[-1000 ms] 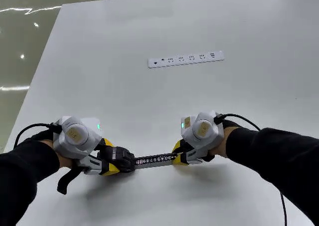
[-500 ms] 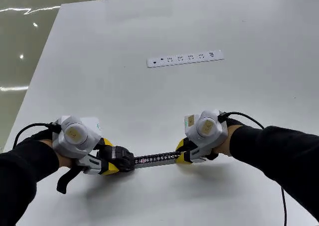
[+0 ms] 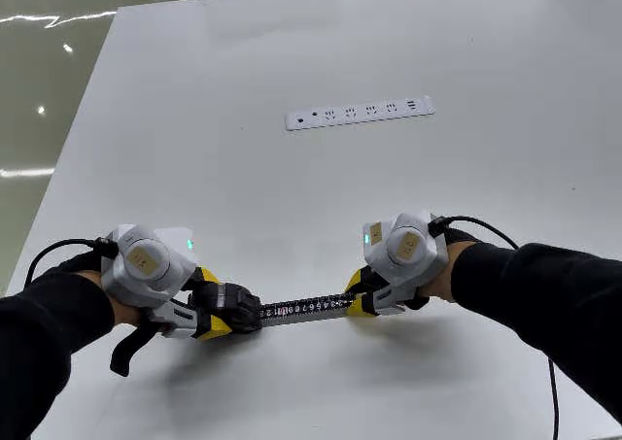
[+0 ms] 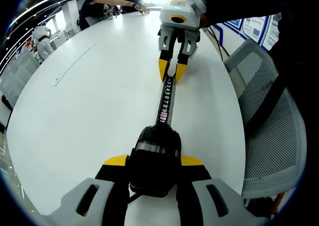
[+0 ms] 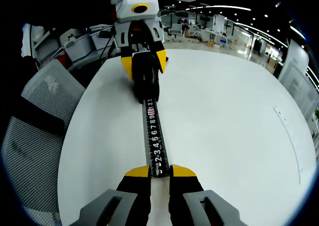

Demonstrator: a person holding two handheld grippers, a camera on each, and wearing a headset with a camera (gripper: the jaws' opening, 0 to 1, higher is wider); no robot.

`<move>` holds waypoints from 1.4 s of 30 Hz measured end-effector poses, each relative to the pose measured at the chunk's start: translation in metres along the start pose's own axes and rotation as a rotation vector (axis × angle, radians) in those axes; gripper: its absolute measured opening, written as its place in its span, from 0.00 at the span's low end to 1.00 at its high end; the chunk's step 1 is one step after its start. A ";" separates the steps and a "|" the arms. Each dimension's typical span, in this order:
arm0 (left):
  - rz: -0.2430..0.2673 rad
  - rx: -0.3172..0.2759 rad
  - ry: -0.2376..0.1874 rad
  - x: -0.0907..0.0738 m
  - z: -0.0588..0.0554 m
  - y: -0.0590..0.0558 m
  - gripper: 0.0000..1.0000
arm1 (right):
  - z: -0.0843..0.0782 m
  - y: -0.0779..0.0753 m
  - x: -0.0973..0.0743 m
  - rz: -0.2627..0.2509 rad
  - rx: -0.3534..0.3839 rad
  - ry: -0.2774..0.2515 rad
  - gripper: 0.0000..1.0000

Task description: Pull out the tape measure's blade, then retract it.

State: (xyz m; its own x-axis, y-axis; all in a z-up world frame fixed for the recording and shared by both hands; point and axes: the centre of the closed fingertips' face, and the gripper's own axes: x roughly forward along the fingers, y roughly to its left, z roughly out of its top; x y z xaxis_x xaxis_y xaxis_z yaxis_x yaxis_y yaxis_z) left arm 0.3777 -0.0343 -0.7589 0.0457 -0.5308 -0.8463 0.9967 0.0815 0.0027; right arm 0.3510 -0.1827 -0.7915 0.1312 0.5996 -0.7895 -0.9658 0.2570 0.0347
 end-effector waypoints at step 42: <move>0.004 -0.004 0.001 0.000 0.000 0.000 0.29 | -0.024 -0.005 -0.018 -0.010 0.029 0.016 0.09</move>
State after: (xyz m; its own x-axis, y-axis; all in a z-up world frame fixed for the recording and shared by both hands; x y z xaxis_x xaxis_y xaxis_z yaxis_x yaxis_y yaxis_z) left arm 0.3780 -0.0346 -0.7593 0.0494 -0.5300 -0.8465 0.9962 0.0868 0.0038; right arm 0.3480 -0.2130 -0.7919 0.1369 0.5845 -0.7997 -0.9575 0.2850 0.0444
